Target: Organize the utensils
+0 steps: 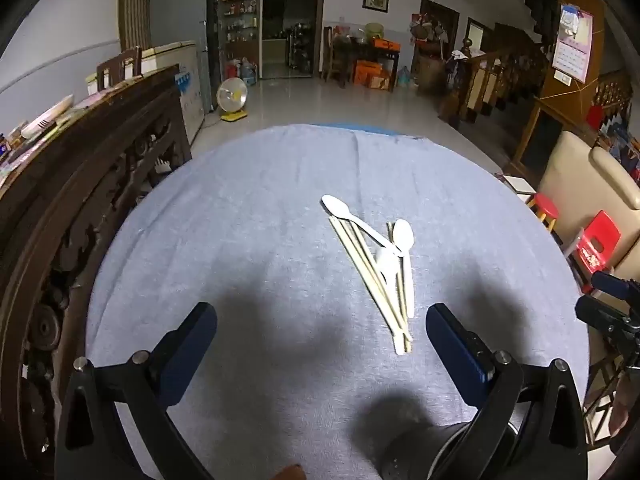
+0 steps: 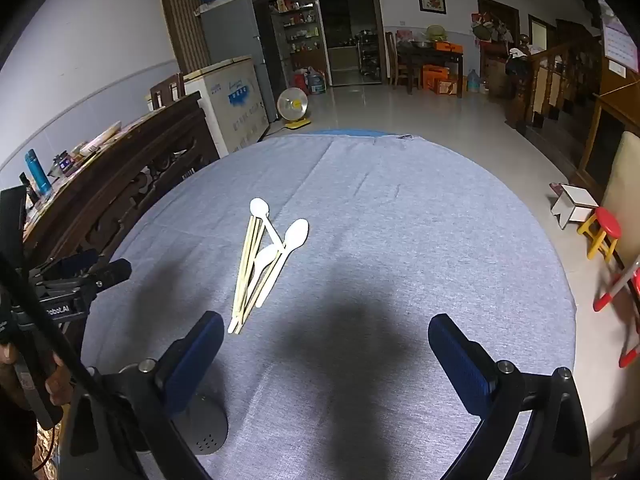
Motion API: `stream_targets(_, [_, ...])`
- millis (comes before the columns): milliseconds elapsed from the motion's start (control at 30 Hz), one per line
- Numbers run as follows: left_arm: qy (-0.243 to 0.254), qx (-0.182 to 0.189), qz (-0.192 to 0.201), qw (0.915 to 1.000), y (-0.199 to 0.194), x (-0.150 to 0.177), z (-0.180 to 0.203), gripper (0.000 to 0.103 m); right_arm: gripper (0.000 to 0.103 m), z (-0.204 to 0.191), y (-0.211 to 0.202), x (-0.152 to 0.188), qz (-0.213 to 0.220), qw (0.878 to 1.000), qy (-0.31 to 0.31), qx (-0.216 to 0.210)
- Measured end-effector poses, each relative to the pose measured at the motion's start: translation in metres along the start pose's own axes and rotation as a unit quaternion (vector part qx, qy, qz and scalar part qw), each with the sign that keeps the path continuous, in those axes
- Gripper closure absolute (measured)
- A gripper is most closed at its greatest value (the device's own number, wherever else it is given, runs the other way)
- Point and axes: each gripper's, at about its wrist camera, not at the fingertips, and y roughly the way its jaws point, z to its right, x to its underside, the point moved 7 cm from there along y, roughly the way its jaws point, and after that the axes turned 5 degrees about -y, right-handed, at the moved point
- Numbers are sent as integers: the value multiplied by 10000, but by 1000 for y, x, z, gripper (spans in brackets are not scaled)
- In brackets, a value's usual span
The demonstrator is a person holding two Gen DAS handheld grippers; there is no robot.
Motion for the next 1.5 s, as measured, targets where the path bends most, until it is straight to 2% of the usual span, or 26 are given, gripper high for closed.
stream_targets(100, [69,-192,-93,9997,3,-4,7,0,0,0,0,0,13,10000,12,-8])
stream_targets(133, [-33,-27,-179,9998,7,-5,4,0,0,-1,0,0,-1,10000,16,-19])
stream_targets(167, [-30,-30,-181,9998,9,-7,5,0,0,-1,0,0,0,10000,11,-28])
stream_targets(200, [-53,48,1,10000,2,-5,3,0,0,-1,0,0,3,10000,2,-35])
stream_targets(333, [-85,107,84,9999,2,2,-9,0,0,0,0,-1,-1,10000,-38,-9])
stream_targets(700, [-186,68,-25,9998,5,5,-15,0,0,-1,-1,2,-47,10000,-77,-2])
stream_targets(1500, [-61,59,-11,10000,1,7,-10,0,0,-1,3,1,-54,10000,-52,-7])
